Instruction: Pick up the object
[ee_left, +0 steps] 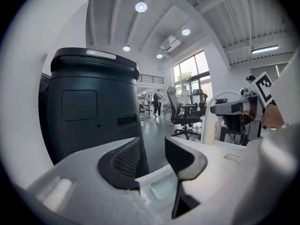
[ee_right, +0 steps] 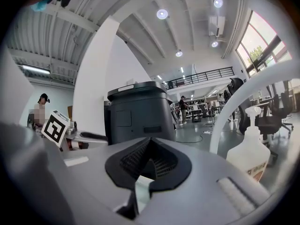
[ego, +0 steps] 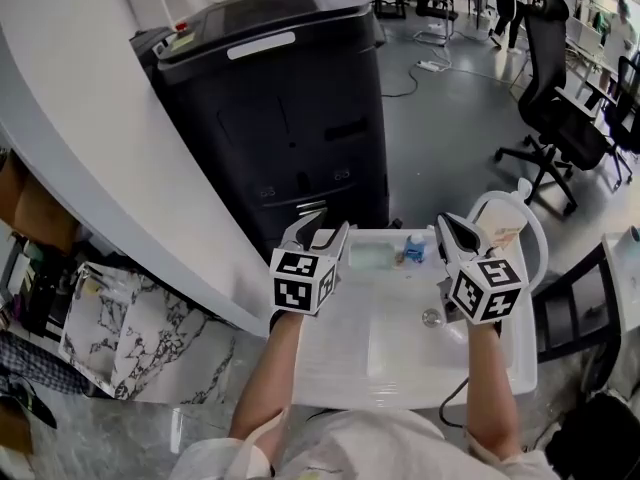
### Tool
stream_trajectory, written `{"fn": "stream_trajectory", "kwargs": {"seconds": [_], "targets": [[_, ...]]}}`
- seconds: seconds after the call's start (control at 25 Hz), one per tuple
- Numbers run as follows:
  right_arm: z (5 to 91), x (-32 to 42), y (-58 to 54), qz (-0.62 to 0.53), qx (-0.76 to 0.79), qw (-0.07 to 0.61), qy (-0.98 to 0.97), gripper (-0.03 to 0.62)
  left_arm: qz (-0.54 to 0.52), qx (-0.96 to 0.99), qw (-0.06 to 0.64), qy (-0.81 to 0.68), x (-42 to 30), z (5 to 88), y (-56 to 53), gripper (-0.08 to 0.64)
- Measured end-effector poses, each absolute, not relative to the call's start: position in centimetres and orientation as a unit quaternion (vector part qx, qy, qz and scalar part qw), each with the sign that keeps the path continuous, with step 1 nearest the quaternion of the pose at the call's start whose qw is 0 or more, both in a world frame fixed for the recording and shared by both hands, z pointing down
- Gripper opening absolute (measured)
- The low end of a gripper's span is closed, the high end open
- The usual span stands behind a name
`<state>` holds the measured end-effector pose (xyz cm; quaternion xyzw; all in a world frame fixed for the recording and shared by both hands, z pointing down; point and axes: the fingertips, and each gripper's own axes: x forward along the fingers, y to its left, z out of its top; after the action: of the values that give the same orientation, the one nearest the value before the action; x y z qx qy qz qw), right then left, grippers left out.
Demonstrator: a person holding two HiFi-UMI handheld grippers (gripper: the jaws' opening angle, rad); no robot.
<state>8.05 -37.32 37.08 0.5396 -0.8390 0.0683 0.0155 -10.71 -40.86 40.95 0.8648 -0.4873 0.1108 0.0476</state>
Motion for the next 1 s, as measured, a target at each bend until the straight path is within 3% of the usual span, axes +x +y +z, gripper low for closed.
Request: {"fn": "stream_trajectory", "kwargs": {"seconds": [0.6, 1.0], "targets": [[37.5, 6.8, -37.1, 0.056, 0.542, 0.037, -0.837, 0.003, 0.149, 0.905, 0.019, -0.397, -8.0, 42.4, -41.9, 0.173], [38.5, 5.7, -36.8, 0.05, 0.537, 0.058, -0.84, 0.003, 0.235, 0.93, -0.023, -0.282, -4.1, 45.3, -41.9, 0.192]]}}
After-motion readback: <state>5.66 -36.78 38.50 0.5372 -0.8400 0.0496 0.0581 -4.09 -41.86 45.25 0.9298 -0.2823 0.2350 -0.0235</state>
